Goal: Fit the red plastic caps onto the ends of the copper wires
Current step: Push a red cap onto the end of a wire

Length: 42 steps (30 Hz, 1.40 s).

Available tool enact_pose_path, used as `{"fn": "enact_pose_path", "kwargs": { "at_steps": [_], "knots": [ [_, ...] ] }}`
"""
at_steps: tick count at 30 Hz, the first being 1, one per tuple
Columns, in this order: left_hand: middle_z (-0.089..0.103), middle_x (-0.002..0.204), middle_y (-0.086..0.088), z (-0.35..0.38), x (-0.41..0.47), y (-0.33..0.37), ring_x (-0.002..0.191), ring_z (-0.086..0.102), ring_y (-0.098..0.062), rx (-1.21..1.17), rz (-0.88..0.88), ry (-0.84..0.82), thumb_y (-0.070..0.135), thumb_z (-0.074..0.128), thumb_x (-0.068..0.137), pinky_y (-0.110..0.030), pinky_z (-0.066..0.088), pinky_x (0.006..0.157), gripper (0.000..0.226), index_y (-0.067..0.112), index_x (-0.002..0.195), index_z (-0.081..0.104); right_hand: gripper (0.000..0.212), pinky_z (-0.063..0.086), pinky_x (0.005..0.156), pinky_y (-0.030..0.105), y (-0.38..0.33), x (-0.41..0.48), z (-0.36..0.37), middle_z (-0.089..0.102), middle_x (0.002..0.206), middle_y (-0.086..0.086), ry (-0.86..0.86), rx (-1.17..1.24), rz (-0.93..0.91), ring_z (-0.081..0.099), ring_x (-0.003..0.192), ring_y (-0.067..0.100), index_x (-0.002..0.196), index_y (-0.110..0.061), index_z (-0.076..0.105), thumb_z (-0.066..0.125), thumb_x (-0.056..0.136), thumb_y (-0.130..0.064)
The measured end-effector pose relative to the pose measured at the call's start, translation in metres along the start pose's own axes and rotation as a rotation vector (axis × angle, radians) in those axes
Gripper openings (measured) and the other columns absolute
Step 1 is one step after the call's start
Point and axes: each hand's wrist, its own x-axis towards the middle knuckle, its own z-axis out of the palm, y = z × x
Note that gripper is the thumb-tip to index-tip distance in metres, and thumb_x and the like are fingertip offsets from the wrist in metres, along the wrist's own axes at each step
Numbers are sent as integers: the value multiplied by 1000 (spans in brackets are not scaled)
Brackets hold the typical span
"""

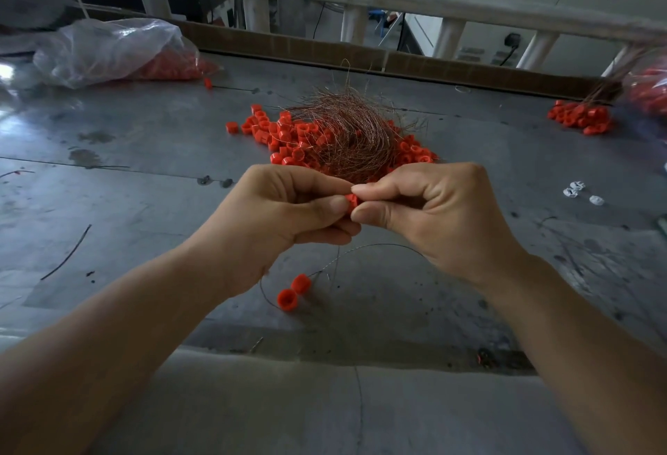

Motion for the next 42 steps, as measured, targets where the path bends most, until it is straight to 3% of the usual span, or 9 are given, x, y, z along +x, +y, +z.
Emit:
{"fn": "enact_pose_path", "kwargs": {
  "at_steps": [9, 14, 17, 20, 27, 32, 37, 39, 42],
  "knots": [
    [68, 63, -7, 0, -3, 4, 58, 67, -13, -75, -7, -86, 13, 63, 59, -19, 53, 54, 16, 11, 71, 72, 21, 54, 63, 19, 2, 1, 1, 65, 70, -7, -54, 263, 167, 64, 68, 10, 78, -27, 64, 71, 59, -28],
    [67, 67, -10, -3, -4, 5, 58, 67, -18, -117, -33, -153, 6, 62, 64, -21, 53, 52, 29, 6, 93, 55, 26, 45, 66, 13, -3, 2, -3, 57, 80, -11, -221, 121, 113, 56, 77, 0, 94, -30, 63, 64, 68, -33],
    [68, 69, -10, -4, -5, 6, 60, 68, -19, -142, -28, -182, 11, 67, 72, -22, 54, 53, 32, 8, 100, 54, 15, 40, 66, 11, -6, 2, -2, 54, 81, -9, -238, 5, 47, 53, 76, 1, 87, -23, 63, 62, 75, -31],
    [68, 69, -14, 1, -8, 6, 63, 68, -21, 1, 81, -168, 25, 69, 74, -24, 54, 57, 40, 14, 108, 51, 7, 36, 66, 9, -7, 1, 2, 46, 79, -15, -229, -93, 13, 47, 72, -4, 82, -19, 58, 57, 79, -25],
    [66, 72, -21, 5, -9, 5, 60, 67, -22, 148, 173, -142, 21, 67, 68, -25, 54, 56, 54, 23, 117, 44, 6, 44, 65, 25, -11, -3, 8, 46, 80, -10, -225, -166, 22, 49, 72, 7, 79, -13, 55, 52, 81, -18],
    [67, 68, -15, 6, -13, 7, 55, 67, -22, 142, 208, -133, 28, 64, 66, -25, 53, 52, 55, 28, 118, 44, 6, 42, 62, 19, -14, -4, 11, 47, 75, -12, -188, -84, 28, 49, 67, 4, 75, -17, 52, 54, 81, -15],
    [68, 66, -12, 5, -11, 9, 55, 67, -23, 66, 100, -135, 25, 65, 66, -26, 53, 50, 55, 26, 118, 47, 9, 41, 64, 12, -11, -3, 9, 53, 77, -12, -224, -2, 94, 53, 71, 1, 75, -30, 51, 58, 79, -26],
    [67, 64, -12, 3, -10, 10, 54, 66, -24, 12, 43, -140, 27, 66, 64, -26, 52, 48, 52, 23, 114, 52, 6, 44, 61, 14, -11, -3, 9, 55, 76, -10, -202, 92, 132, 54, 68, 2, 74, -30, 56, 62, 75, -30],
    [66, 62, -11, -1, -8, 14, 50, 65, -23, -74, -2, -156, 24, 68, 63, -25, 52, 44, 46, 16, 107, 60, 14, 53, 63, 29, -14, -3, 9, 61, 75, -4, -147, 274, 208, 59, 67, 12, 75, -28, 61, 68, 65, -35]
  ]
}}
